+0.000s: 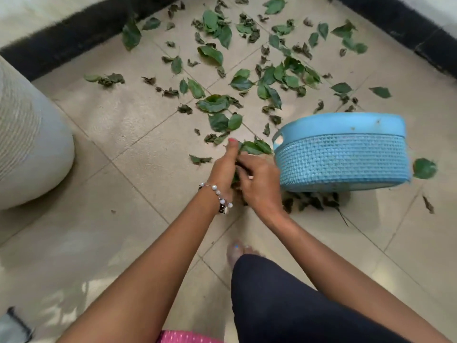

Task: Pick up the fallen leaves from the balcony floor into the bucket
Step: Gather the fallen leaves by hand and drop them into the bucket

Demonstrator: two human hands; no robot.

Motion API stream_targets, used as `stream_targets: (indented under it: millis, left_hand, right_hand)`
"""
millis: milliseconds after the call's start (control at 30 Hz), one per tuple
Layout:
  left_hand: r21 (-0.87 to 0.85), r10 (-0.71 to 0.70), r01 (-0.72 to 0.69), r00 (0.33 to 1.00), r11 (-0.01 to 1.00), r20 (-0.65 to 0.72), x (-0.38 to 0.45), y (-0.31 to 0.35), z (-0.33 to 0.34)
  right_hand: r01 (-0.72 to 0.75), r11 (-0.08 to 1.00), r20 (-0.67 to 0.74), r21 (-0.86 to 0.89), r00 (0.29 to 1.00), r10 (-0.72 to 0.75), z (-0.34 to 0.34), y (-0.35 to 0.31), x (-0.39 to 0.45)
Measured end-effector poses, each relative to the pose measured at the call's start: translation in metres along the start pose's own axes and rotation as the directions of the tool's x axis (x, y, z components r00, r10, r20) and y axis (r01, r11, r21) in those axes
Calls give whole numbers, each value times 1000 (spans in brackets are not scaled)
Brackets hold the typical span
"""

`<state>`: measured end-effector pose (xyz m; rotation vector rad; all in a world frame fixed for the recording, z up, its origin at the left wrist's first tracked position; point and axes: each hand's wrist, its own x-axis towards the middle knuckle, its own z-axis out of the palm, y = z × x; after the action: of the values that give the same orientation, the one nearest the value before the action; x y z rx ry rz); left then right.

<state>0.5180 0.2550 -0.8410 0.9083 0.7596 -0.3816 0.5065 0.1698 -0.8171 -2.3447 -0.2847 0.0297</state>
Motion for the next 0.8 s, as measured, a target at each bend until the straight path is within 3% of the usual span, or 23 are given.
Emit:
stream_targets:
  millis: [100, 167, 233, 267, 333, 400, 467, 533, 600, 700, 800]
  left_hand:
    - [-302, -148, 125, 987, 945, -56, 2, -18, 3]
    - [-377, -186, 142, 979, 915, -83, 0, -23, 1]
    - [-366, -194, 121, 966, 923, -169, -1, -22, 2]
    - [-329, -185, 104, 956, 939, -226, -1, -22, 4]
    - [-310, -141, 51, 951, 949, -276, -4, -26, 13]
    - [-317, -112, 30, 964, 948, -243, -8, -31, 21]
    - [-292, -104, 39, 972, 956, -210, -11, -36, 27]
    - [-252, -91, 42, 978, 967, -187, -14, -41, 31]
    - [-209, -87, 53, 984, 976, -156, -16, -45, 33]
    - [-170, -80, 60, 991, 984, -111, -20, -49, 37]
    - [-166, -63, 45, 992, 985, -109, -21, -47, 40]
  right_hand:
    - [128, 991, 241, -49, 964, -113, -1, 1, -15]
    - [152, 975, 397, -162, 914, -76, -7, 10, -24]
    - [174, 964, 469, -199, 881, -63, -20, 18, -36]
    - [195, 968, 433, -156, 895, -111, -26, 21, -42]
    - [146, 987, 231, -59, 964, -129, -36, 29, -57]
    - [-67, 996, 34, -65, 997, 70, -46, 44, -70]
    - [-341, 916, -44, -211, 939, 340, -61, 65, -79]
    - [-479, 788, -106, -387, 872, 479, -79, 91, -85]
    - [-511, 738, -86, -440, 842, 532, -92, 110, -85]
    - [-461, 767, 42, -445, 845, 533, -91, 127, -77]
    - [-419, 783, 26, -459, 875, 483, -77, 123, -70]
